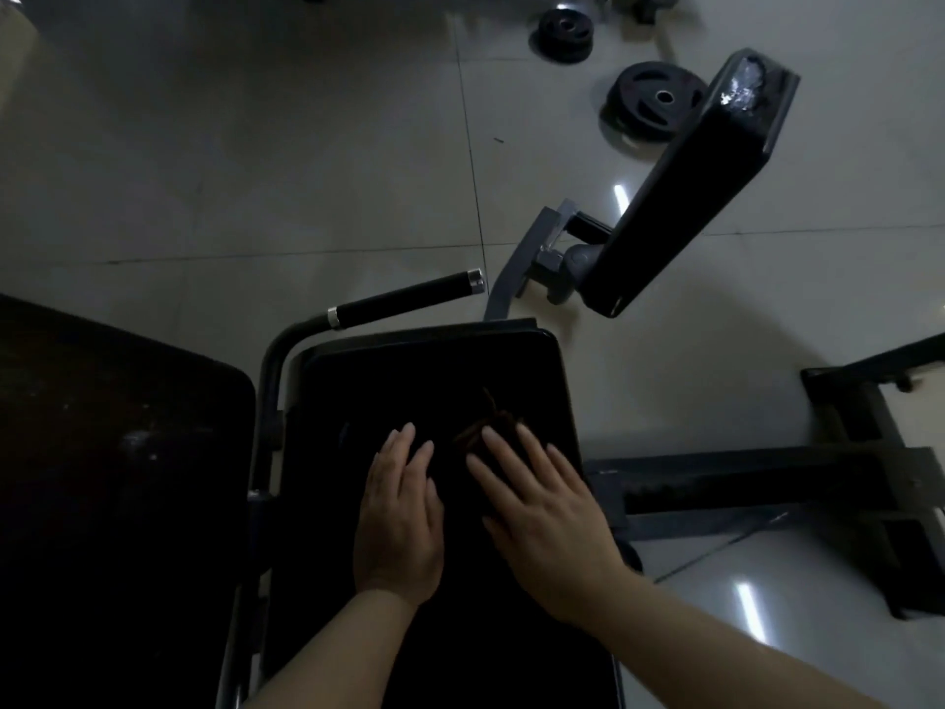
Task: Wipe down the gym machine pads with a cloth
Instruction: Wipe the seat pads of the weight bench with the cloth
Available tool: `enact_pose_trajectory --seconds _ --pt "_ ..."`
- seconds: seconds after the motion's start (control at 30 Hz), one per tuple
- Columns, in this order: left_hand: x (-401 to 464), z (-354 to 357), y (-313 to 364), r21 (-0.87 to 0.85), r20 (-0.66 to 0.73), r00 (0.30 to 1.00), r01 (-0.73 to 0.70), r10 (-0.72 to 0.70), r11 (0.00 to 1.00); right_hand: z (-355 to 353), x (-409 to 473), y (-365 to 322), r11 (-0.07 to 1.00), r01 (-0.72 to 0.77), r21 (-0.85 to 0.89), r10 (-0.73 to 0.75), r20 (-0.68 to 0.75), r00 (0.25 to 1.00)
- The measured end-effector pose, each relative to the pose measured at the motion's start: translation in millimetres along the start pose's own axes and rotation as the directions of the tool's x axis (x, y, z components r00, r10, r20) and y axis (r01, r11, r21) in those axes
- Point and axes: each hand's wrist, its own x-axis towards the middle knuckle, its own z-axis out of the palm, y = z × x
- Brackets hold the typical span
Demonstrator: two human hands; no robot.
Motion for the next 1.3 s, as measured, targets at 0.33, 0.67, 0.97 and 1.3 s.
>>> enact_pose_trajectory --seconds 0.33,0.67,0.97,1.3 --pt "2 -5 4 0.006 -0.008 1.0 0.006 -0.006 1.0 -12 76 -2 0.941 -0.335 0.041 0.337 -0.047 0.94" --pt "-49 -18 -2 0.053 0.044 0.997 -0.072 0.07 0.996 26 -47 -46 0.971 -0.238 0.009 0.238 -0.05 0.97" --pt "-44 -18 -4 0.012 0.025 0.998 -0.066 0.066 0.998 -9 39 -9 0.941 -0.335 0.044 0.336 -0.009 0.942" --pt "-46 -20 4 0.086 0.03 0.998 -0.052 0.05 0.995 60 -153 -98 0.962 -0.272 0.04 0.273 -0.03 0.962"
